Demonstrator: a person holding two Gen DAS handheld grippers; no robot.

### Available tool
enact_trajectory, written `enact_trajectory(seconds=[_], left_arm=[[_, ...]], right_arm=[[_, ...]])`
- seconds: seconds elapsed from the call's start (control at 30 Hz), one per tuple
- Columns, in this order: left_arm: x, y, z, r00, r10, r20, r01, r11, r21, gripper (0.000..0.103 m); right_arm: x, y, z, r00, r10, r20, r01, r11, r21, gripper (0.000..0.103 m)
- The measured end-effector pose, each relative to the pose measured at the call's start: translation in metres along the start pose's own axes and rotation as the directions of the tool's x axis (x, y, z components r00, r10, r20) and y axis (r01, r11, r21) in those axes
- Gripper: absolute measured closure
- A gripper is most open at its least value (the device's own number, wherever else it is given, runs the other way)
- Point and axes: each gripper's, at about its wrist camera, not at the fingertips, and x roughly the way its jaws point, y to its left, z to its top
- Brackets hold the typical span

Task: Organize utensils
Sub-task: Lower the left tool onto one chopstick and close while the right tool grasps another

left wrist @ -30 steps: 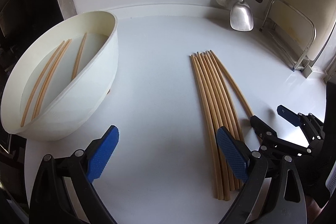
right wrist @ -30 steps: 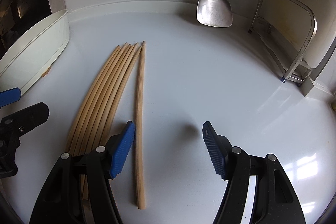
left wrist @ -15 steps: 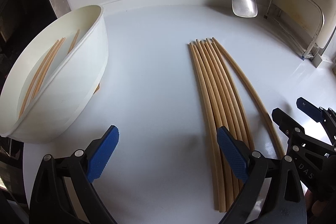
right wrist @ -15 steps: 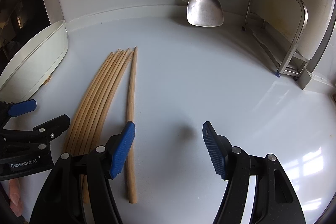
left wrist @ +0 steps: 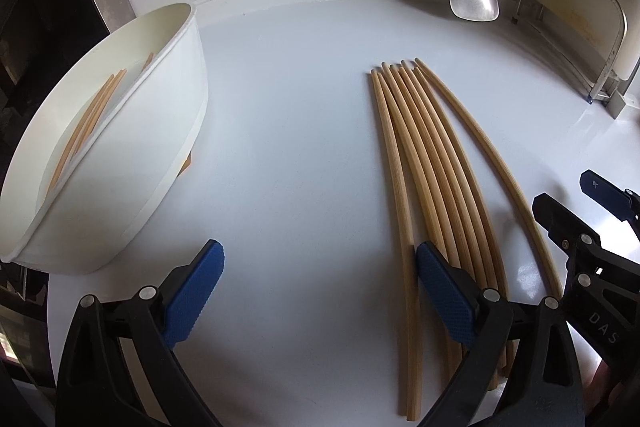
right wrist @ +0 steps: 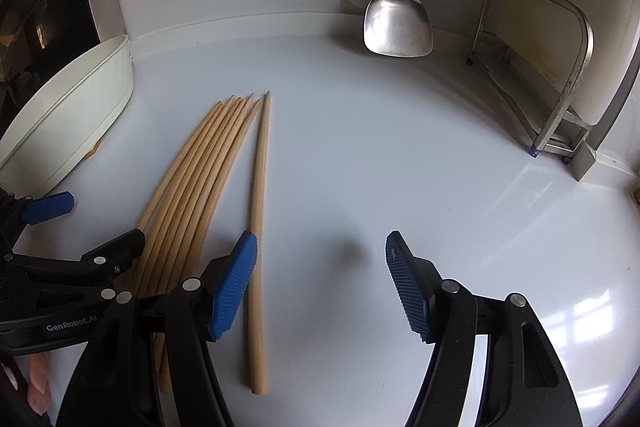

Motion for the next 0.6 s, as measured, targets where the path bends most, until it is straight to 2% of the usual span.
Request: enact_trajectory(seconds=[0.47, 0.53, 0.6], left_arm=[[0.006, 0.005, 0.011, 1.0, 0.006, -0.002, -0.007, 1.0, -0.029, 0.008], [0.008, 0.006, 0.013, 1.0, -0.012, -0.002, 0.011, 0.999, -0.042, 0.011], [0.008, 0.005, 0.015, 1.0, -0.024, 0.003, 0.024, 0.999, -0.045, 0.019]], right_arm=[[0.01, 0.015, 0.003, 1.0, -0.009, -0.026, 0.008, 0.999, -0.052, 0.039], [0.01, 0.017, 0.003, 1.0, -0.014, -0.021, 0.013, 0.998, -0.063, 0.042], [0.01, 0.019, 0.002, 1.0, -0.005, -0.019, 0.003, 0.998, -0.067, 0.049]])
